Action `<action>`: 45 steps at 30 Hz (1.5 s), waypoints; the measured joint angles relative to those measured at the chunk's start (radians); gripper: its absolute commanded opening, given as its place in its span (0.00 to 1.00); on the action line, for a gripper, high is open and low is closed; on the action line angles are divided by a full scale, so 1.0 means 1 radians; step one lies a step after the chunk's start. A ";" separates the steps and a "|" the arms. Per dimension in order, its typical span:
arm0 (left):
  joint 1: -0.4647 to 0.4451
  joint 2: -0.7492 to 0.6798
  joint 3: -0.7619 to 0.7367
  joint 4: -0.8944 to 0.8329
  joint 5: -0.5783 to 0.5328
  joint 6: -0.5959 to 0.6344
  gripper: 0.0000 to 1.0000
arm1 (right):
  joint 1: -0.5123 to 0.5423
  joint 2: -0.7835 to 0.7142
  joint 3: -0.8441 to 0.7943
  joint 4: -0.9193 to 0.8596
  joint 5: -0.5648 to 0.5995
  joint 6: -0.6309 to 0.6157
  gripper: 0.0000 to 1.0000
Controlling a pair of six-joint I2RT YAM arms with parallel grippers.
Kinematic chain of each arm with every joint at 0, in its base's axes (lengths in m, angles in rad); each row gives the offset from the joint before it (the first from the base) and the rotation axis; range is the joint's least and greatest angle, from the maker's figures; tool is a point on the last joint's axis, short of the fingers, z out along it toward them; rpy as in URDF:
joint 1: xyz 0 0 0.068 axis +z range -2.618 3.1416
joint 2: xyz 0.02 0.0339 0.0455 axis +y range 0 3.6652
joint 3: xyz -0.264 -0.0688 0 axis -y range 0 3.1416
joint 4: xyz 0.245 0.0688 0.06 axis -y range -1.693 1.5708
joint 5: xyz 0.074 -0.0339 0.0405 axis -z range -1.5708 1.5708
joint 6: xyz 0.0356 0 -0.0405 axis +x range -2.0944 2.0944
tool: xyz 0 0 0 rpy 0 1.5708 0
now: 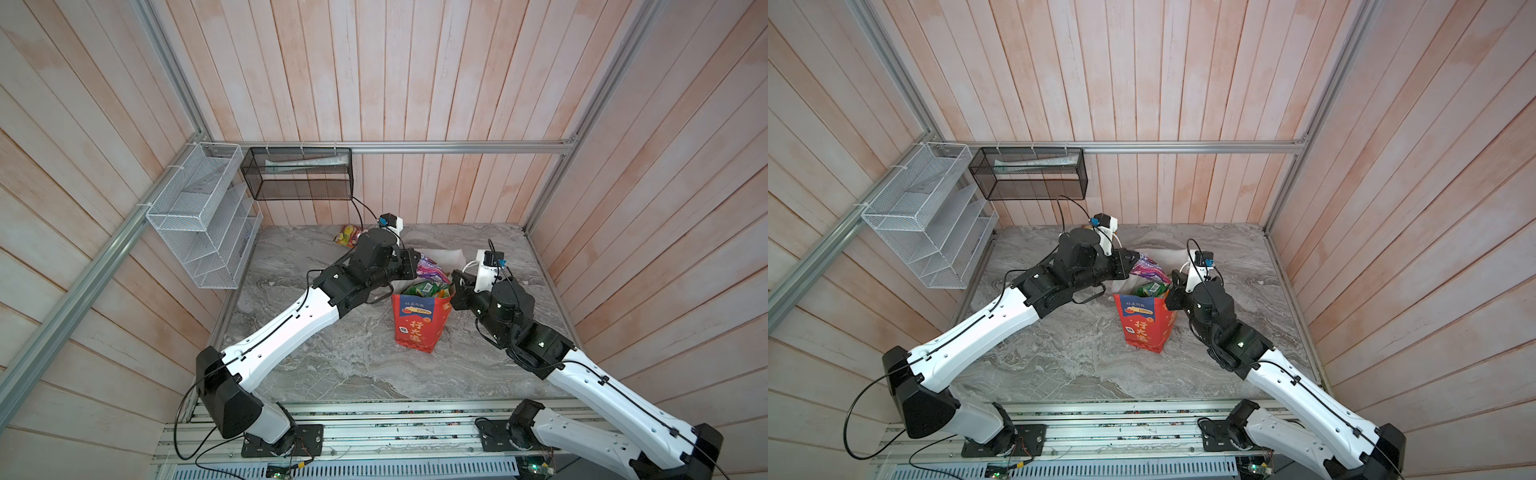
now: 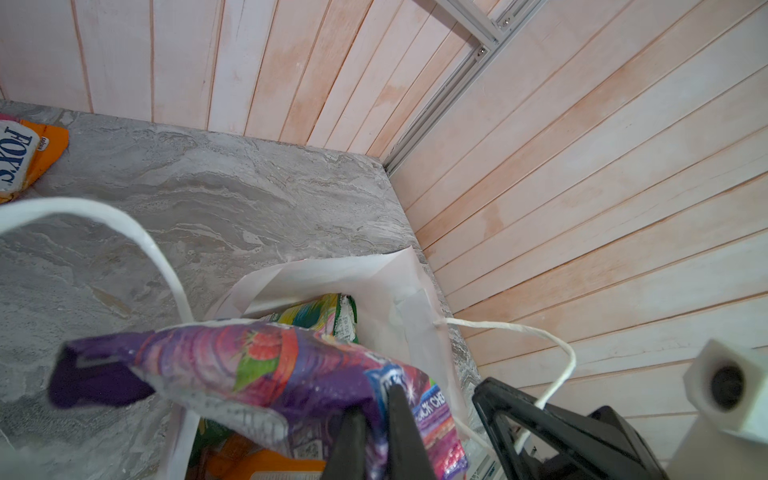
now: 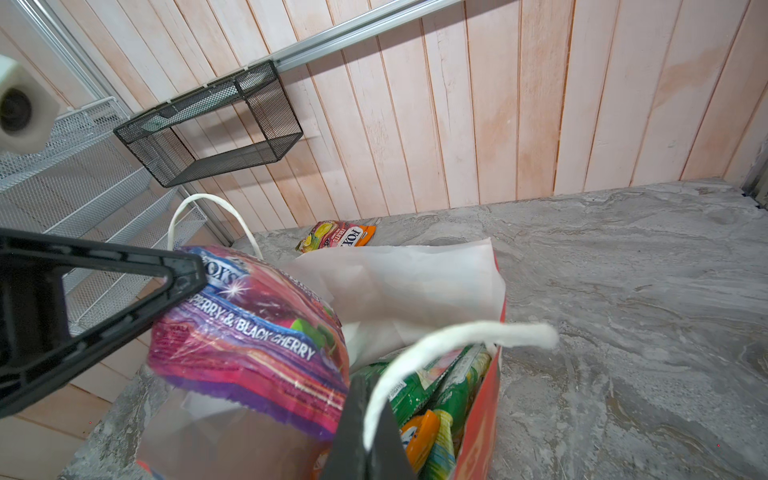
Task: Place the snacks into the paper bag
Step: 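Lower the purple packet into the bag and open the left gripper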
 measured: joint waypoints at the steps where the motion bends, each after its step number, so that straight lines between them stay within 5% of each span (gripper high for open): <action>1: -0.006 0.012 0.014 -0.010 0.002 0.006 0.00 | 0.000 0.000 0.000 0.000 0.000 0.000 0.00; 7: -0.051 0.068 0.080 -0.048 0.000 0.046 0.03 | 0.000 0.000 0.000 0.000 0.000 0.000 0.00; 11: -0.072 0.080 0.100 -0.070 0.000 0.071 0.32 | 0.000 0.001 0.000 0.000 0.000 0.000 0.00; 14: -0.080 0.079 0.107 -0.066 -0.001 0.084 0.43 | 0.002 0.001 0.000 0.000 0.000 0.000 0.00; 40: -0.186 -0.197 0.005 0.018 -0.048 0.105 0.62 | 0.004 0.005 0.000 0.000 0.000 0.000 0.00; 42: -0.186 -0.212 -0.012 0.019 -0.097 0.112 0.76 | 0.004 0.005 0.000 0.000 0.000 0.000 0.00; 43: -0.186 -0.221 -0.021 0.024 -0.130 0.113 0.95 | 0.004 0.006 0.000 0.000 0.000 0.000 0.00; 45: -0.186 -0.241 -0.052 0.045 -0.195 0.113 1.00 | 0.004 0.007 0.000 0.000 0.000 0.000 0.00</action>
